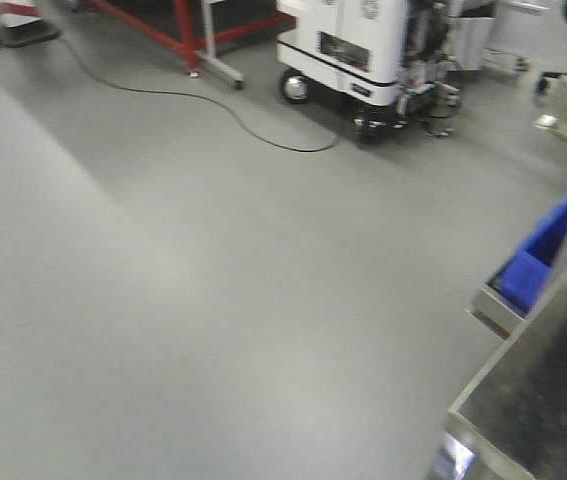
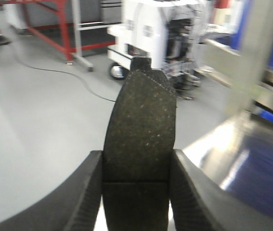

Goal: Move and align brake pads A on conveyor
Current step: 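Turn the base away from the steel table holding both pads, then drive along the yellow floor line past the striped cones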

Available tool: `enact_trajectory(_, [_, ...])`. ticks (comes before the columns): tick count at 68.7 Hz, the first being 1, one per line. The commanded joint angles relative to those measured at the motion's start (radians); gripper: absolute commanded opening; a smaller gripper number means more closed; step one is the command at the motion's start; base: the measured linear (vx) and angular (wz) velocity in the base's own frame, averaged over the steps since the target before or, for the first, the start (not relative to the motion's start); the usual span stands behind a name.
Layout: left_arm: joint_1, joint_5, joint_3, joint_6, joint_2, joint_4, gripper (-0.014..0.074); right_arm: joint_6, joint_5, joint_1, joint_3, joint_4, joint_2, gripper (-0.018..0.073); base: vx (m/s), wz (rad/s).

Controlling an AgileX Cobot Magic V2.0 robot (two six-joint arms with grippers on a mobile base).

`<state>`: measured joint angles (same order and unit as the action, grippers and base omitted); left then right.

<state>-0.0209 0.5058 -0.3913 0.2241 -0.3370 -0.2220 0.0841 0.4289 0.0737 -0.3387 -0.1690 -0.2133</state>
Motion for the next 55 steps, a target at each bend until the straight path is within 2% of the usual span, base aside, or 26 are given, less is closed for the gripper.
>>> enact_trajectory(1, [-0.002, -0.096, -0.027, -0.007, -0.007, -0.019, 0.0109, -0.008, -0.101, -0.003, -0.033, -0.014, -0.007, 0.0004, 0.04, 0.61])
enact_trajectory(55, [-0.002, -0.096, -0.027, -0.007, -0.007, -0.019, 0.0109, -0.008, -0.101, -0.003, -0.033, -0.014, -0.007, 0.0004, 0.07, 0.58])
